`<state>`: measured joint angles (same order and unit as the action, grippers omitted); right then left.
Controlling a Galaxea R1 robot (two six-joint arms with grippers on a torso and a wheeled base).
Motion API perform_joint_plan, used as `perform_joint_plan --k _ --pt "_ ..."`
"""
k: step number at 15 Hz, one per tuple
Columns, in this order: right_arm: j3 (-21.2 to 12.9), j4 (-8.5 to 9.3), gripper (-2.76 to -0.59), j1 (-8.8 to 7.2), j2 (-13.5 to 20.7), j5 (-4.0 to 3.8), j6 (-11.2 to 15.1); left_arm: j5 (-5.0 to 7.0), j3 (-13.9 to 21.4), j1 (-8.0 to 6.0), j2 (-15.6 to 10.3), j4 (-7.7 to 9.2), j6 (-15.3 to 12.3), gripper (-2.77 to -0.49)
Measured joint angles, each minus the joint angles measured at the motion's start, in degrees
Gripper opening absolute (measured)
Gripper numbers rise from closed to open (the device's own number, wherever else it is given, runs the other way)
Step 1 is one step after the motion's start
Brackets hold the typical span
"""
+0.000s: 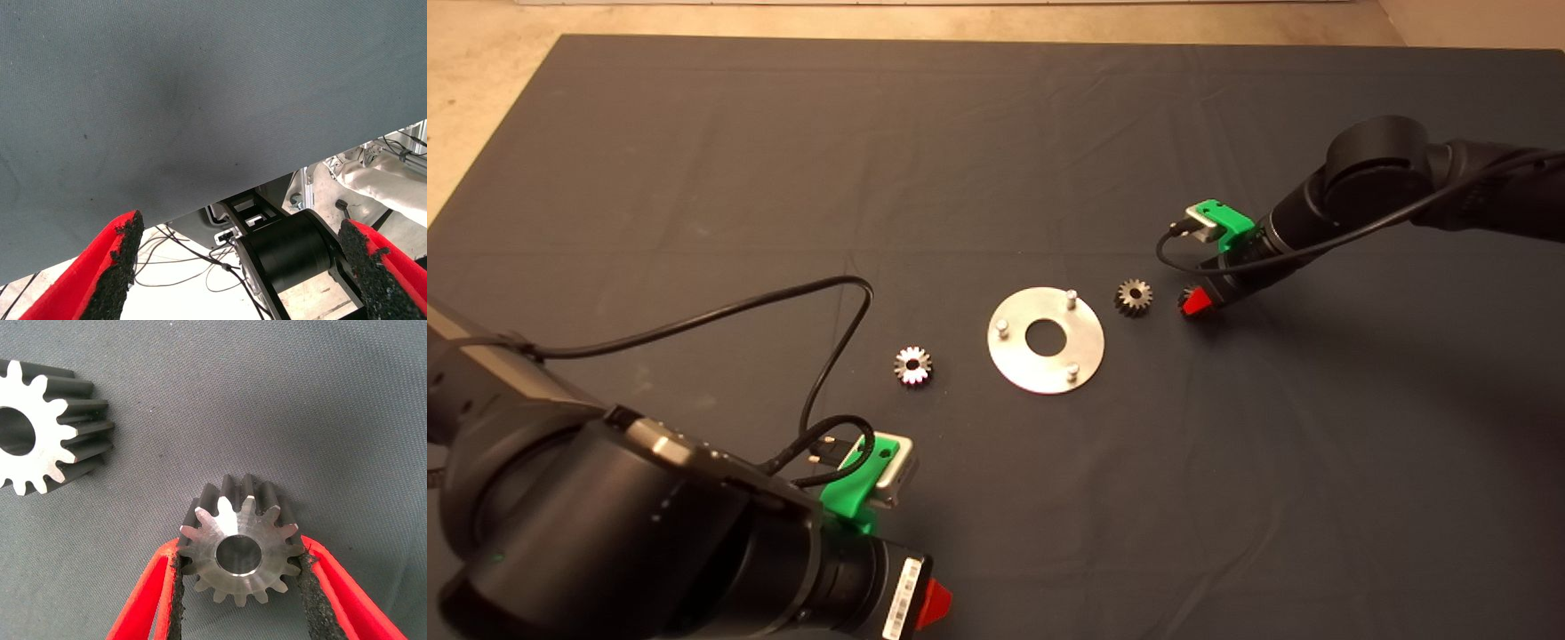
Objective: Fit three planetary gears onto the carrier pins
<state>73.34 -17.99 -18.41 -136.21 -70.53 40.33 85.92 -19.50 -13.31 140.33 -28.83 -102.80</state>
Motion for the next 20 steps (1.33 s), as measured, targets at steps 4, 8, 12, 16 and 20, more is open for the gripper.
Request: perform_joint_plan --k 4,8,12,16,20 --pt "-3.38 0.02 -2.41 0.52 0.46 -1.45 0.00 -0.01 0.00 0.00 0.05 0.00 0.00 -1.19" --pt "-6.58 0.22 -2.43 0.55 3.48 -2.91 0.00 -0.01 0.00 0.01 0.17 0.00 0.00 -1.19" --pt "-12.17 2.38 -2.44 -2.67 5.26 -3.66 0.00 -0.04 0.00 0.00 0.17 0.00 0.05 -1.19" --pt "-17.63 5.80 -2.44 -7.88 5.04 -3.77 0.05 0.00 0.00 0.01 0.16 -0.01 0.05 -1.19" --pt "-20.77 6.51 -2.44 -8.11 1.06 -3.63 0.18 -0.01 0.00 0.00 0.16 0.00 0.05 -1.19"
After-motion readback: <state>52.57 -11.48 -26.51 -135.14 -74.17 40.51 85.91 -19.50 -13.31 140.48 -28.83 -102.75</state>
